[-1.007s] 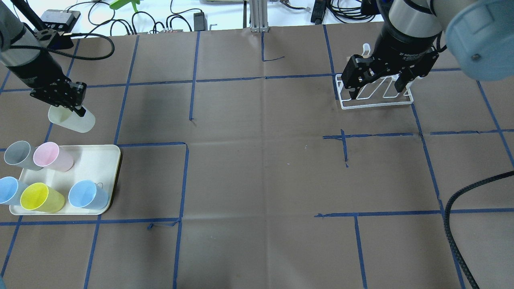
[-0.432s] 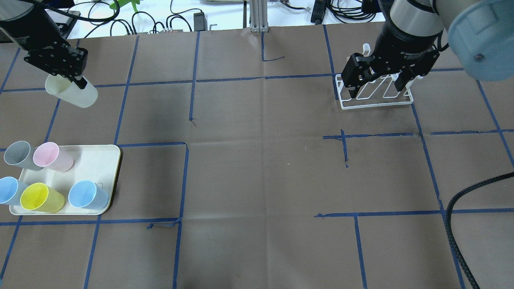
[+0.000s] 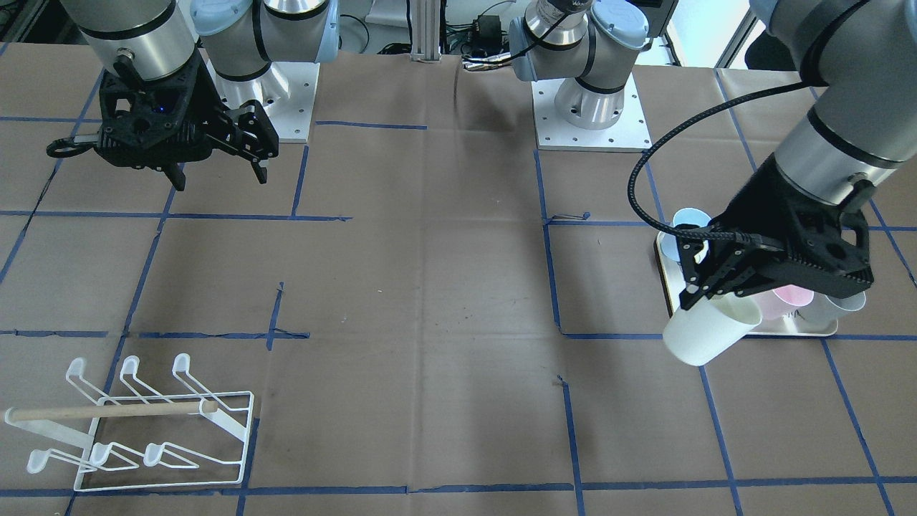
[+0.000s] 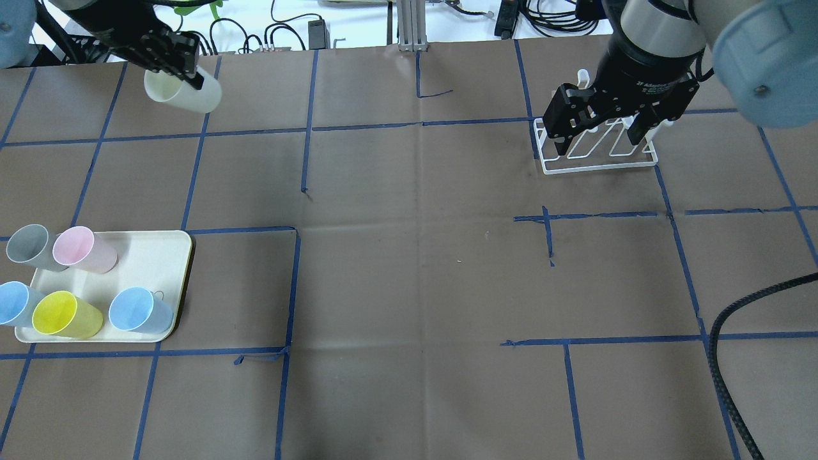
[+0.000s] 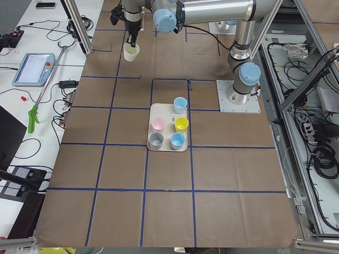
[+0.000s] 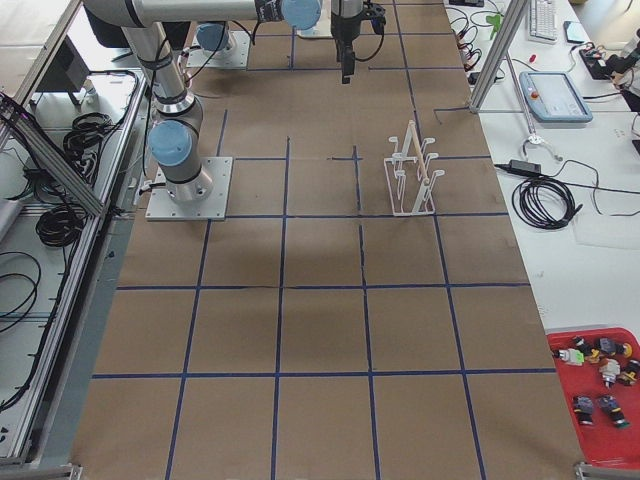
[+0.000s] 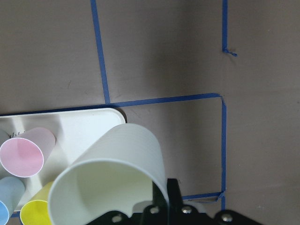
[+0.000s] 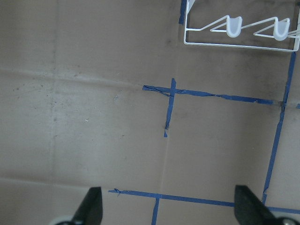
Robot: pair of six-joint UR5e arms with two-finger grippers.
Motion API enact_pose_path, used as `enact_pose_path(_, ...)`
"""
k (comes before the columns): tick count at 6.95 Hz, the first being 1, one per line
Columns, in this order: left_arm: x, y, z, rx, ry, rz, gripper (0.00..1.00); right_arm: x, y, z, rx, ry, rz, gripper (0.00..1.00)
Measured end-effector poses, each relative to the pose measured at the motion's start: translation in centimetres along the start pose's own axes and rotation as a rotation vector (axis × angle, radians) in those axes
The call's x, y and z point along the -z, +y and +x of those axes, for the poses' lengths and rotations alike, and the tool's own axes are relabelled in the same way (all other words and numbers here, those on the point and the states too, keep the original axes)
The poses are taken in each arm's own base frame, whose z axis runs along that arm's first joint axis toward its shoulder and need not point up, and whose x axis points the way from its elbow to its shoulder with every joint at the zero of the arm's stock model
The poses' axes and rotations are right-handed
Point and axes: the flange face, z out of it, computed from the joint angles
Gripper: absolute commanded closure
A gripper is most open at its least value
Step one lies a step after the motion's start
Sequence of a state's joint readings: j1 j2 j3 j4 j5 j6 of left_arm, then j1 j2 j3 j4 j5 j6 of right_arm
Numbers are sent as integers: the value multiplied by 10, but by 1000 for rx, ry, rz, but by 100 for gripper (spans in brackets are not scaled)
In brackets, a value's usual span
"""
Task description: Transfer IKEA cup to right arm and place on rack
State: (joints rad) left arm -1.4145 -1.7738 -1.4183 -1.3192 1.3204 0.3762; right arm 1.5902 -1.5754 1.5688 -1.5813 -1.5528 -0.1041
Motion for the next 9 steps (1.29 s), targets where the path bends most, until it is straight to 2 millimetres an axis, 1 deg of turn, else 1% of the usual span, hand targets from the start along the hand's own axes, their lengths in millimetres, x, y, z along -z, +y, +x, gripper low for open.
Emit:
enact_pose_path(1, -14, -5, 24, -58, 63, 122, 100, 0, 0, 0, -1, 0, 0, 0)
enact_pose_path(2, -31, -2, 49, -125, 106, 237, 100, -1, -1, 0, -1, -1, 0, 0)
enact_pose_path(3, -52, 9, 75, -196, 124, 349, 100, -1, -2, 1, -2, -2, 2, 0)
enact_pose_path(4, -74, 27, 104, -262, 139, 447, 100, -1, -2, 1, -4, -2, 5, 0)
enact_pose_path(6, -118, 77, 159, -366, 167, 600, 100, -1, -7, 1, -11, -7, 45, 1)
enact_pose_path(7, -131, 102, 183, -380, 188, 660, 100, 2, -13, -1, -11, -30, 109, 1)
enact_pose_path(8, -136, 122, 199, -374, 207, 701, 100, 6, -20, -5, -8, -64, 190, 1)
enact_pose_path(9, -139, 131, 205, -369, 216, 714, 100, 8, -26, -5, -23, -94, 264, 1)
